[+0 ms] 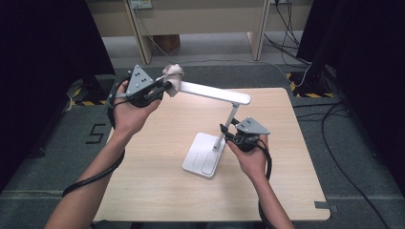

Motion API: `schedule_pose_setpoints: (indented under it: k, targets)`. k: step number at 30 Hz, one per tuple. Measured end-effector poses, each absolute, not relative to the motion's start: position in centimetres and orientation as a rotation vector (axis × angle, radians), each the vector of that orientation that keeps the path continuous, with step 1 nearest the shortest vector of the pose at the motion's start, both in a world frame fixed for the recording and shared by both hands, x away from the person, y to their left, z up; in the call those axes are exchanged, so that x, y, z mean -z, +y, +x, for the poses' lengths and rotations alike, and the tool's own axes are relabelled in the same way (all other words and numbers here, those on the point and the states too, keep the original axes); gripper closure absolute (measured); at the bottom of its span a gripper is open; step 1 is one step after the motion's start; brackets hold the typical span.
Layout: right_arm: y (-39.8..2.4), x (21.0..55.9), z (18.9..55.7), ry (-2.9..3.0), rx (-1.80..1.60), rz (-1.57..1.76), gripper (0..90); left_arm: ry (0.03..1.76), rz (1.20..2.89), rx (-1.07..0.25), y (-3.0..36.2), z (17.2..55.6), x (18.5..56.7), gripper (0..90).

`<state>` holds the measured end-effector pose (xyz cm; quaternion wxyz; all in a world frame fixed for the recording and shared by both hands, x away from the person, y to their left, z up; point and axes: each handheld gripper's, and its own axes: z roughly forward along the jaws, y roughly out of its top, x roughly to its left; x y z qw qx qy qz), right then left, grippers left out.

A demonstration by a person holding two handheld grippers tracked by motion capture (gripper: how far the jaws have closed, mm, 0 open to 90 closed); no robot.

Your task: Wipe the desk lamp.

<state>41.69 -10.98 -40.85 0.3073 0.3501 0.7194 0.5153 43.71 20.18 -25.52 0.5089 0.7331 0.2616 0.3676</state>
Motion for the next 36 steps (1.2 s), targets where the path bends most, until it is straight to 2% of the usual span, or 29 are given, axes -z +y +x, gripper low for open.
schedule_pose_setpoints:
  k: [36]
  targets:
    - [-11.2, 40.7, 42.4, 1.942, -1.387, 0.934, 54.5, 0.631, 1.812, -0.864, 18.5, 44.0, 25.2, 80.4]
